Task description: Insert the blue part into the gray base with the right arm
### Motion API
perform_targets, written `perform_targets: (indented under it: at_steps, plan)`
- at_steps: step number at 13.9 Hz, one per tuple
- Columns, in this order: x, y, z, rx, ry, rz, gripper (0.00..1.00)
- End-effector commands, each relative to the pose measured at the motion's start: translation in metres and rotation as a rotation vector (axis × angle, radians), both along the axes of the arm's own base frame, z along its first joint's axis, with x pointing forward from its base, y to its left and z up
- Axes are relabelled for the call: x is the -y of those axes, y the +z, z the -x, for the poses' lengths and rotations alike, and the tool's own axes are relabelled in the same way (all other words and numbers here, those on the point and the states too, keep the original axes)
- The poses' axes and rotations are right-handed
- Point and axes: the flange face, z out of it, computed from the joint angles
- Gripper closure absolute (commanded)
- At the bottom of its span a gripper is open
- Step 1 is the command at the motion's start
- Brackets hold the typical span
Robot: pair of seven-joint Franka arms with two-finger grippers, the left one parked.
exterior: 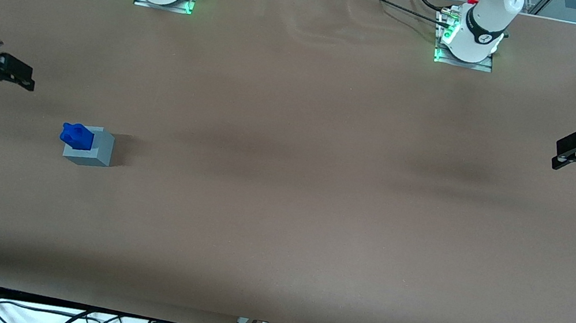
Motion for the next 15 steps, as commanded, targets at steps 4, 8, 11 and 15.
perform_targets:
  at_steps: [4, 8, 11, 15]
  plan:
    - [0.008, -0.017, 0.052, 0.041, -0.097, -0.019, 0.0]
    - [0.009, -0.009, 0.053, 0.04, -0.083, -0.01, 0.0]
    - [0.002, -0.009, 0.053, 0.038, -0.067, 0.009, 0.0]
    - [0.002, -0.006, 0.053, 0.045, -0.067, 0.007, 0.0]
